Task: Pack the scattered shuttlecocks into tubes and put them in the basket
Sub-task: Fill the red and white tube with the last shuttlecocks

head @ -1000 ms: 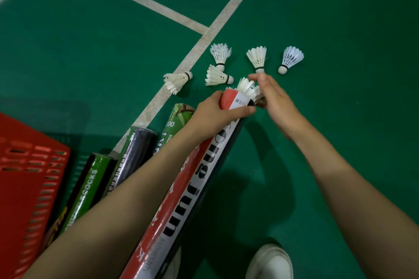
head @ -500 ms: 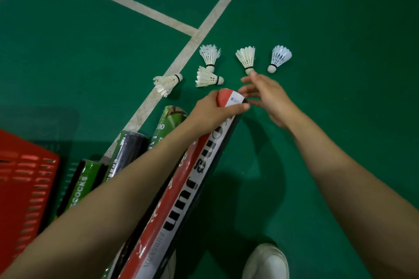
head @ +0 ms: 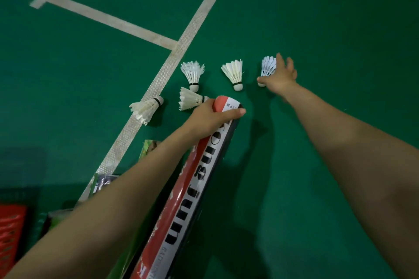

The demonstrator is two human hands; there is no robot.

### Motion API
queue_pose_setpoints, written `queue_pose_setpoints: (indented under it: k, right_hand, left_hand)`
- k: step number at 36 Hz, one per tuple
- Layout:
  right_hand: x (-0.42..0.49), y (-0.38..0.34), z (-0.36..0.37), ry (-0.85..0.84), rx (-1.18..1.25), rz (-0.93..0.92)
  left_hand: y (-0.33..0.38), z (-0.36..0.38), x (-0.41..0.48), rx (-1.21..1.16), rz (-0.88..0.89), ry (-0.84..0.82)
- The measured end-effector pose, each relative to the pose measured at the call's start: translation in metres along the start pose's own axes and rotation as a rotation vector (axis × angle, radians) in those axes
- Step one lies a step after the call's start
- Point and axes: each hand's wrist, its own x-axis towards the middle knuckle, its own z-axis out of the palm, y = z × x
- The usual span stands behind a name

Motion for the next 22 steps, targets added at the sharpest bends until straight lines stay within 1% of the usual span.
queue_pose_setpoints:
  k: [6,12,15,17,19,22]
  right_hand:
    - [0.022,0.007,0.0,-0.028,0.013,0.015]
    - [0.037,0.005,0.006,-0.034,0.072,0.046]
    - [0.034,0.005,0.015,-0.012,-0.014,0.061]
    - [0.03,0.007,0.023,-0.01,-0.026,0.049]
    - [0.022,0.008,0.03,0.004,0.03,0.018]
    - [0.004,0.008,0.037,0.087,0.137,-0.069]
  left_hand:
    - [-0.011,0.004,0.01,-0.062,-0.045,-0.054]
    - [-0.018,0.008,0.011,-0.051,-0.051,-0.047]
    - [-0.022,0.004,0.01,-0.067,-0.063,-0.036]
    - [-0.024,0.0,0.008,-0.069,-0.068,-0.032]
    - [-0.028,-0.003,0.005,-0.071,-0.077,-0.032]
    - [-0.032,-0.008,-0.002,-0.073,-0.09,-0.044]
